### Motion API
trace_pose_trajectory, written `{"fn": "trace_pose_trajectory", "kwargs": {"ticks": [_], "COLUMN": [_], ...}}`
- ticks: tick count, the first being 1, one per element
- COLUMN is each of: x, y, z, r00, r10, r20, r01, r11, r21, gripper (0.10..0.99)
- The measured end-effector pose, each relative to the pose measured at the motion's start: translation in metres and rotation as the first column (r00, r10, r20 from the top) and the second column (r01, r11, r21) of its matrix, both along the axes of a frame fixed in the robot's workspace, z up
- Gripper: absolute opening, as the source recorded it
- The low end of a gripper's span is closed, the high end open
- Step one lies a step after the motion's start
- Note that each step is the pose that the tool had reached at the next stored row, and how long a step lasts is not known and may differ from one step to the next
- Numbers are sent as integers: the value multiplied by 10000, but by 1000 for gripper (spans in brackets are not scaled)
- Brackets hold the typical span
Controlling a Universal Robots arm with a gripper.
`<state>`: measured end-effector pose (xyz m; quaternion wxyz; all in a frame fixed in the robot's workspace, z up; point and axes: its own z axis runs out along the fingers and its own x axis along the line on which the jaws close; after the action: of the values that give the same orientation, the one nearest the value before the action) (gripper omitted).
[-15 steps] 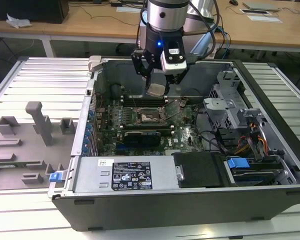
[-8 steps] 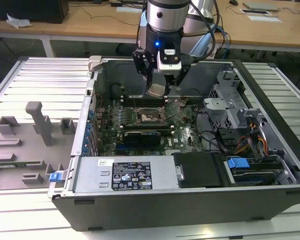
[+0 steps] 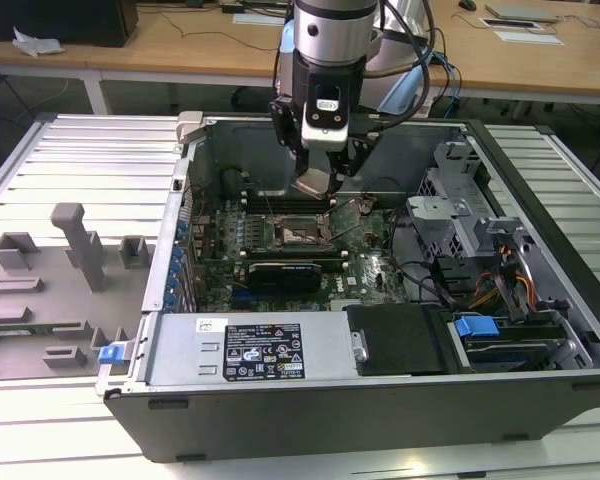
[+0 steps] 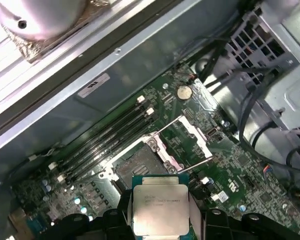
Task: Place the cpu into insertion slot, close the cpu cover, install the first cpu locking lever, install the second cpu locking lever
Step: 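Place the cpu into insertion slot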
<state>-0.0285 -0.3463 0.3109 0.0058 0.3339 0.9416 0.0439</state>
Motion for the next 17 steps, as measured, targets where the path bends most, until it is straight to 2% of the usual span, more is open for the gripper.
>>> {"fn": "trace_pose_trajectory", "kwargs": {"ticks": [4,8,11,16,17], "x": [0,0,0,0,0], "y": [0,0,0,0,0], "z": [-8,-15,-23,-34,-37], "r00": [9976,9902,9794,9555,9487], "r10": [-695,-1395,-2021,-2952,-3161], "r20": [0,1,1,1,0], "r01": [695,1395,2021,2952,3161], "r11": [9976,9902,9794,9555,9487], "r21": [1,1,0,0,-1], "gripper": [541,541,541,541,541]}}
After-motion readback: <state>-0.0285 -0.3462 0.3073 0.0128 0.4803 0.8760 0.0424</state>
